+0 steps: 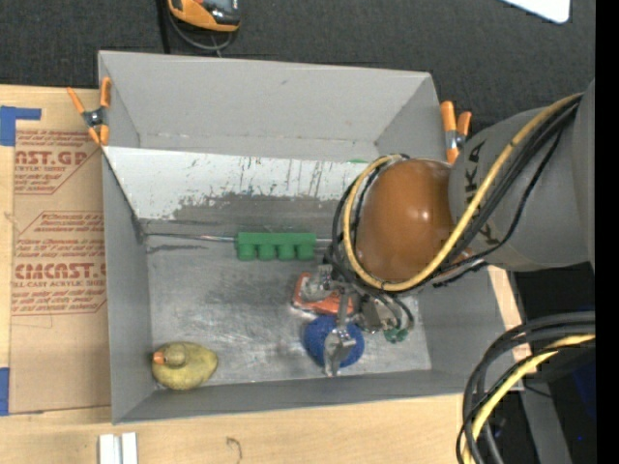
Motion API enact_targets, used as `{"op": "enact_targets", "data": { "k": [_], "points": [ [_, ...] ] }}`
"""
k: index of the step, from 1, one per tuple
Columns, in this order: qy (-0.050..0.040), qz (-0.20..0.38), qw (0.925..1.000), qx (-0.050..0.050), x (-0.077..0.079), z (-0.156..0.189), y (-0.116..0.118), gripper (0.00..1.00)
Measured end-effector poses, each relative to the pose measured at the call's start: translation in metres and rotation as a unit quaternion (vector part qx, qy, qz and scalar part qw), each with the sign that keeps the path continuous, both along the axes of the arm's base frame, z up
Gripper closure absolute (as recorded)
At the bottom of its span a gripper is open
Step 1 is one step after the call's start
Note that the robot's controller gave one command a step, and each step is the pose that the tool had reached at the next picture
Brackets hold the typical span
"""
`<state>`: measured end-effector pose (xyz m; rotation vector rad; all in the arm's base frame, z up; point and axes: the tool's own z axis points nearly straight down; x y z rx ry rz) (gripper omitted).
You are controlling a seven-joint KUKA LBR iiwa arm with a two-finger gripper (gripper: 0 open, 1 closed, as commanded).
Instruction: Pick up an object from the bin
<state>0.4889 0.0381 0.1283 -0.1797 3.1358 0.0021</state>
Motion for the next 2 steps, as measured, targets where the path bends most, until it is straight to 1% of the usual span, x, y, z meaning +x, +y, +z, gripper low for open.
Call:
{"op": "enact_targets", "data": {
  "k": [1,2],
  "points": [
    [-0.0003,0.054,0.9986,-0.001,0.017,-0.029,-0.015,0.0],
    [-0.0209,0.13,0.9912,0.003,0.018,-0.047,-0.029,1.0]
  ]
}}
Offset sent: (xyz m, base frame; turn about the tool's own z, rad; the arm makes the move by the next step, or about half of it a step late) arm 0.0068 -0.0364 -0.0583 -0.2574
